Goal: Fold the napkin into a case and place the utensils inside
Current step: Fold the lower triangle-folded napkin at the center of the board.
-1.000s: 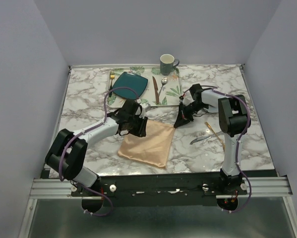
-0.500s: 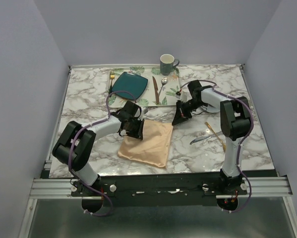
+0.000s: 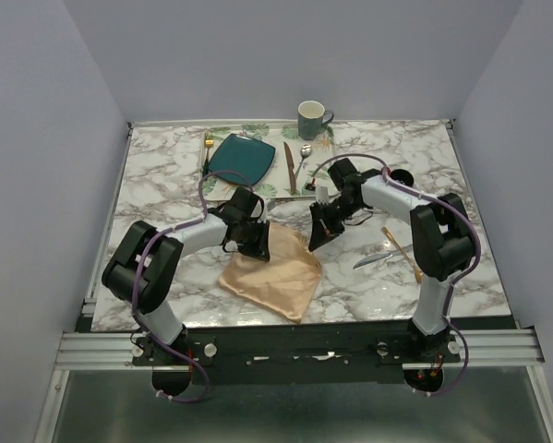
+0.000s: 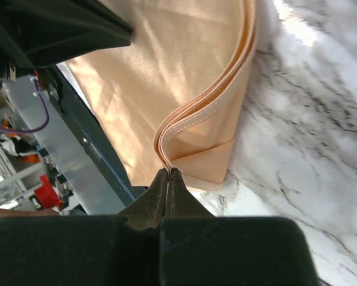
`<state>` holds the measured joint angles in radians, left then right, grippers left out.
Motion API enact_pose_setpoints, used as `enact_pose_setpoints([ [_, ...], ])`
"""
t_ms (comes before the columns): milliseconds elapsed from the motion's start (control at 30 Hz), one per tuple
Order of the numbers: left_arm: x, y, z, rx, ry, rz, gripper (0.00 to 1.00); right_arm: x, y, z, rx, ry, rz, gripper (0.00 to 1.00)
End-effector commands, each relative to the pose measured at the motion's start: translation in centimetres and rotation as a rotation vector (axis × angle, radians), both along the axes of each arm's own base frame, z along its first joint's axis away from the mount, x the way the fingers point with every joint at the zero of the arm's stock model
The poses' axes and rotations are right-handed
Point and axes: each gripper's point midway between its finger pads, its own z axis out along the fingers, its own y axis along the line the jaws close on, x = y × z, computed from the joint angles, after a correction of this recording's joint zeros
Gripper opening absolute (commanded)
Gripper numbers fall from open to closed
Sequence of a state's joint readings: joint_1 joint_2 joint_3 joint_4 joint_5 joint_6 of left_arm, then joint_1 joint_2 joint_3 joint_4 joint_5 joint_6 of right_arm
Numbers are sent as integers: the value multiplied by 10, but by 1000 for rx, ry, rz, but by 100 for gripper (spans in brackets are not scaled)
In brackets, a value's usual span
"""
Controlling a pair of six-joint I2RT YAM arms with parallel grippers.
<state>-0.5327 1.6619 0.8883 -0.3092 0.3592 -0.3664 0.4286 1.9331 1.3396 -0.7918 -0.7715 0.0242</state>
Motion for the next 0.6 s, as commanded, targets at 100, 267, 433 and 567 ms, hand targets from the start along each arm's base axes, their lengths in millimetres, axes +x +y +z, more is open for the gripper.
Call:
enact_pose_setpoints([
  [100,-5,5,-17,17,78,42,21,-20,13,3,-11,-145,126,1],
  [267,-3,8,-22,17,104,68,18,-31,22,3,-9,-245,217,1],
  [433,-1,15,-26,19,123,104,17,-47,27,-2,-18,-359,334,1],
  [567,-1,18,-29,21,135,122,16,-63,26,-17,-38,-393,413,1],
])
